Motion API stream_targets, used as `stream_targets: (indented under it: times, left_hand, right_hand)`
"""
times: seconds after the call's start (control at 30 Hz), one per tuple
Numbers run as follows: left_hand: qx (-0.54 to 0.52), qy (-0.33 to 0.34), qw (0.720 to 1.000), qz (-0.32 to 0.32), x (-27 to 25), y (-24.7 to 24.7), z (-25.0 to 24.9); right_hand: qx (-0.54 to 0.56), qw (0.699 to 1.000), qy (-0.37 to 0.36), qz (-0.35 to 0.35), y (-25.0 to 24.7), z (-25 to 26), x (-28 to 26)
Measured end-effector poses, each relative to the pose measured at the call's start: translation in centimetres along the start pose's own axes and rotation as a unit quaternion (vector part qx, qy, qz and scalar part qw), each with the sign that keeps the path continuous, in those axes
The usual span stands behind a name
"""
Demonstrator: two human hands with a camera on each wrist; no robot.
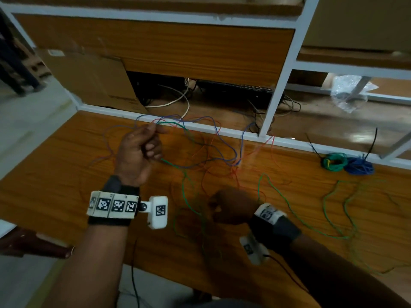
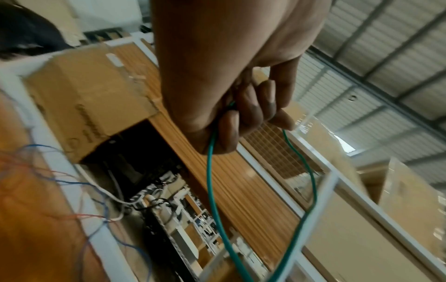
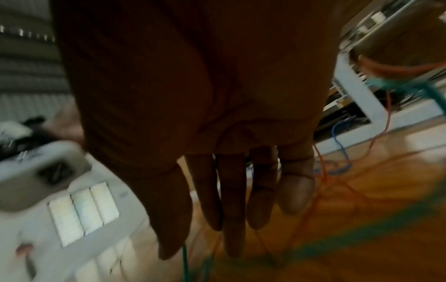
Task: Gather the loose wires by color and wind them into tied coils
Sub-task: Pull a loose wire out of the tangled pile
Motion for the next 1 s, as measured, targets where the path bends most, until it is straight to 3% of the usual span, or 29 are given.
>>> stream_targets:
  times: [0.1,0.17,0.23,0.27,0.3,0.33,0.4,0.43,0.5,0.53,0.6,0.73,0.8,0.9,0.97,1.0]
  left_hand:
    - [-0.018,-0.012,0.991,-0.130,-0.3,-5.9,-0.2]
    - [0.109,-0.034,0.962,-0.247,-1.6,-9.7,-0.2]
    - [0.323,-0.090,0.875,-0.349,-3.8,-12.4,0.1]
    - [0.422,-0.115,0.820,-0.369,-5.0,-12.7,0.4]
    - [0.491,-0.088,0.788,-0.360,-5.7,-12.0,0.4]
    - [0.546,-0.010,0.776,-0.315,-5.8,-10.1,0.2]
    - [0.623,0.125,0.766,-0.097,-5.3,-4.0,1.9]
    - [0.640,0.133,0.756,0.032,-5.2,-1.1,3.9]
    - [0.635,0.038,0.740,0.219,-5.6,3.2,7.6]
    - [0.618,-0.020,0.743,0.255,-5.7,3.9,8.6]
    - [0.591,-0.078,0.755,0.273,-5.3,4.1,9.2]
    - [0.527,-0.073,0.805,0.262,-3.7,3.0,8.2]
    - [0.509,-0.047,0.840,0.181,-2.4,1.7,7.0]
    - [0.377,0.000,0.924,-0.057,-0.7,-1.8,3.6]
    - [0.257,-0.026,0.950,-0.174,-0.5,-4.6,3.2]
    - [0.227,-0.038,0.950,-0.211,-0.5,-5.8,3.2]
  right_hand:
    - [-0.042,0.998,-0.003,0.052,4.1,0.2,1.7]
    - [-0.045,0.998,0.009,0.033,4.8,-0.4,2.0]
    - [-0.021,1.000,-0.005,-0.015,4.4,-1.3,2.1]
    - [-0.016,0.999,-0.023,-0.038,3.7,-1.1,1.7]
    - [-0.011,0.997,-0.039,-0.059,2.7,-0.8,1.1]
    - [-0.004,0.995,-0.055,-0.082,1.6,-0.5,0.4]
    - [0.019,0.987,-0.098,-0.127,-0.9,0.5,-0.9]
    - [0.030,0.979,-0.126,-0.154,-2.1,1.2,-1.4]
    - [0.049,0.965,-0.158,-0.205,-4.2,1.6,-2.3]
    - [0.052,0.959,-0.166,-0.222,-5.0,1.7,-2.7]
    - [0.070,0.951,-0.164,-0.252,-6.6,1.5,-3.6]
    - [0.143,0.934,-0.149,-0.292,-9.5,0.0,-6.0]
    - [0.150,0.919,-0.167,-0.324,-10.7,-0.4,-7.6]
    - [0.098,0.911,-0.167,-0.364,-11.3,-1.3,-9.6]
    - [0.060,0.917,-0.149,-0.366,-10.9,-2.4,-10.4]
    - [0.051,0.920,-0.144,-0.361,-10.7,-3.0,-10.8]
Point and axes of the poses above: each hand's wrist, its own x-axis towards the middle knuckle, its own y-axis out of the palm, z = x × y, the point moved 8 cm from there along x, towards the middle knuckle, and after that the axes turned 5 degrees about -x, right-handed, at the moved point
